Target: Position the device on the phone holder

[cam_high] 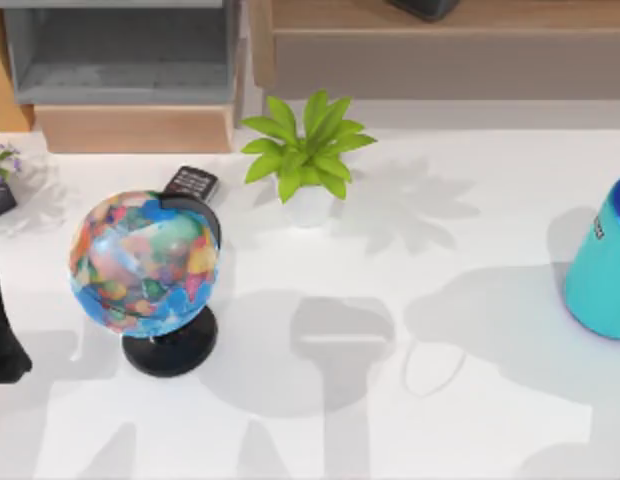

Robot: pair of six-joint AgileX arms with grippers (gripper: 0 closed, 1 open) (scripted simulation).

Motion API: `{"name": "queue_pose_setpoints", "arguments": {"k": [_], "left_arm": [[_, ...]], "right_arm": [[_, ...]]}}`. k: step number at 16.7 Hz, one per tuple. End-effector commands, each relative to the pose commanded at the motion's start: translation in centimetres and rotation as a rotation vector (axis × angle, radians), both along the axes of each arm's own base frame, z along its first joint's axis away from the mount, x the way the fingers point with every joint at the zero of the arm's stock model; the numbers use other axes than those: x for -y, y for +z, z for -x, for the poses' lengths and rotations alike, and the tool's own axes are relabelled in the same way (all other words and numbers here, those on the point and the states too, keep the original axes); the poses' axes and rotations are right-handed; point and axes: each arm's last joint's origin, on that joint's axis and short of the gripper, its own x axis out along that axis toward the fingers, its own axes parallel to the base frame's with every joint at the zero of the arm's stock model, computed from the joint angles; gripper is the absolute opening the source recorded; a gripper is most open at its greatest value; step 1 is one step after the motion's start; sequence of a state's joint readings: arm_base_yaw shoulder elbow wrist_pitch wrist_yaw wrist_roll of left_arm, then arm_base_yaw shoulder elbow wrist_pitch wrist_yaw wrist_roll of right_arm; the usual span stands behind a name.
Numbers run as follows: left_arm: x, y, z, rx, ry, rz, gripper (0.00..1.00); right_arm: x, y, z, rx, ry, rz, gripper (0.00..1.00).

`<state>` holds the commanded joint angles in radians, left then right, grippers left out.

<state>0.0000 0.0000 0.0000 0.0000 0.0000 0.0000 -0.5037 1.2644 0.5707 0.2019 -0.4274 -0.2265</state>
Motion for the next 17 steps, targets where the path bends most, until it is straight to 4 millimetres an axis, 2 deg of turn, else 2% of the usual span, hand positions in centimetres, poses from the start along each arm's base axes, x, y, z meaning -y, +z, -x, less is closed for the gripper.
{"name": "queue_pose_setpoints", "arguments": {"k": [13, 17], "left_arm": [[0.0, 0.0, 0.0, 0.0, 0.0, 0.0, 1.0], [0.0, 0.0, 0.0, 0.0, 0.0, 0.0, 1.0]], "right_arm": [[0.0, 0.0, 0.0, 0.0, 0.0, 0.0, 0.98], [0.0, 0.0, 0.0, 0.0, 0.0, 0.0, 1.0]]}}
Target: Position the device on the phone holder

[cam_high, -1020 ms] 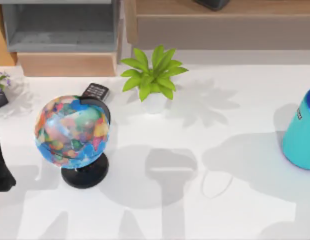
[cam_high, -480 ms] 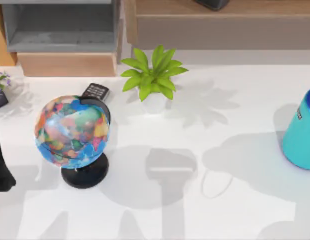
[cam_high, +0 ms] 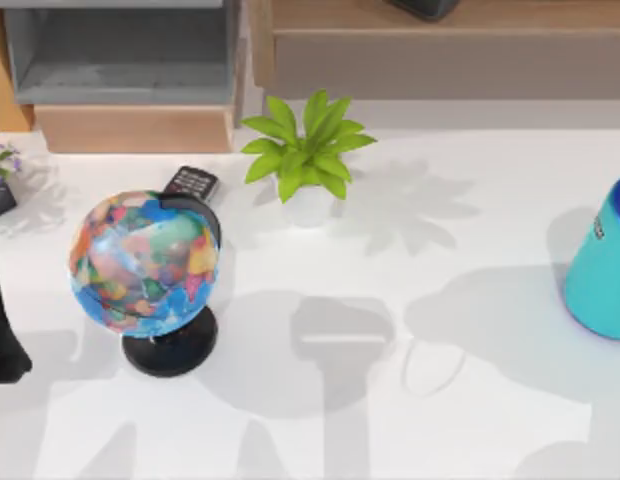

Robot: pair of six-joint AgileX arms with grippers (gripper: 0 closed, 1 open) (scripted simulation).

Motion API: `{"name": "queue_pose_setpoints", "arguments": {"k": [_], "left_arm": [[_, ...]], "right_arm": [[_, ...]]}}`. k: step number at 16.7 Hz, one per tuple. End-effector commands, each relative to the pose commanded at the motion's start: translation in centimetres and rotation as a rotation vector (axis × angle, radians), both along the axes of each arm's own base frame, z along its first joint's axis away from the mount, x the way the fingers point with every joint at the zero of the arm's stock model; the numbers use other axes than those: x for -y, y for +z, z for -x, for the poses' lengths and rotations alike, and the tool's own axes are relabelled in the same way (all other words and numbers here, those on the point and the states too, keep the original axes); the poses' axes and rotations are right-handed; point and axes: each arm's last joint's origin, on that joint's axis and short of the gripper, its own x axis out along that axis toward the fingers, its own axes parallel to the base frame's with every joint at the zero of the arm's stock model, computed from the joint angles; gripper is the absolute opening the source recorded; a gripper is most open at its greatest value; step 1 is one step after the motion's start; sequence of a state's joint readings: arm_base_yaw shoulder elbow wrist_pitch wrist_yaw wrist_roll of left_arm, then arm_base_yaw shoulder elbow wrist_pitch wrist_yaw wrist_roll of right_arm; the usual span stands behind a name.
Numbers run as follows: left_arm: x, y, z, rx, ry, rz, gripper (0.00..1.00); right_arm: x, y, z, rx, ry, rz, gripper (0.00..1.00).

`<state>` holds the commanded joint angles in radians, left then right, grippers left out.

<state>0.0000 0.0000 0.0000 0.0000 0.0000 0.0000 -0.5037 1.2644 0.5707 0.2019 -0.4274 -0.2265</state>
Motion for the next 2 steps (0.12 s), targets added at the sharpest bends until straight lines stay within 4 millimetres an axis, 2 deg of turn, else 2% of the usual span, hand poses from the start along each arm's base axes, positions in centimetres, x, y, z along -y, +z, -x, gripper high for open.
{"name": "queue_pose_setpoints", "arguments": {"k": [2], "left_arm": [[0.0, 0.0, 0.0, 0.0, 0.0, 0.0, 1.0]], "right_arm": [[0.0, 0.0, 0.0, 0.0, 0.0, 0.0, 1.0]]}}
